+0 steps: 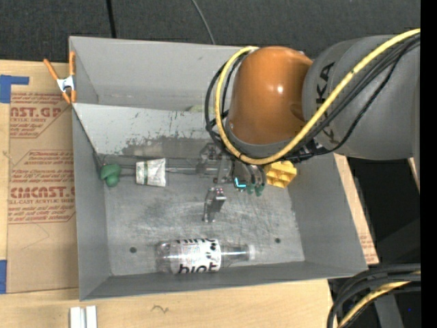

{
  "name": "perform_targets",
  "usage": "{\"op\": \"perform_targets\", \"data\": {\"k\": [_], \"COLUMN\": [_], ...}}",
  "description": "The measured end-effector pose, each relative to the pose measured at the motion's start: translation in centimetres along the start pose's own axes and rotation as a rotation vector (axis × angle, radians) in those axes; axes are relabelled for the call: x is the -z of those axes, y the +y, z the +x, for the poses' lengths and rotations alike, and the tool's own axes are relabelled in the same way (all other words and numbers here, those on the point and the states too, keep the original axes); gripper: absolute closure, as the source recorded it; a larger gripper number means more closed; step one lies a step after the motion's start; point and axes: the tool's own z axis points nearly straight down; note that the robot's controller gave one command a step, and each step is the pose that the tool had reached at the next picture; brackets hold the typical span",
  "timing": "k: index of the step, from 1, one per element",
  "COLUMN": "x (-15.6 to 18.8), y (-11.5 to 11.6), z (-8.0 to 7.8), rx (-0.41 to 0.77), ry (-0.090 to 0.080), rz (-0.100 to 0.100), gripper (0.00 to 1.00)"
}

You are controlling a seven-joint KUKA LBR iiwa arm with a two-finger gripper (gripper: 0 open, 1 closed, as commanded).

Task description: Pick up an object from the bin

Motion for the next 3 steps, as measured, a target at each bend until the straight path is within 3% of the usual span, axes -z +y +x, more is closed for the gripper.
{"op": "perform_targets", "data": {"k": [1,2,3], "x": [0.4,-3.9,-8.1], "y": [0.0,-4.7,-7.2], "z": [-0.2,-3.5,-2.0], "rx": [-0.001,0.025,0.004], "ry": [-0.008,-0.015,-0.008], "rz": [-0.001,-0.001,0.001], "gripper": [0.0,0.0,0.0]}}
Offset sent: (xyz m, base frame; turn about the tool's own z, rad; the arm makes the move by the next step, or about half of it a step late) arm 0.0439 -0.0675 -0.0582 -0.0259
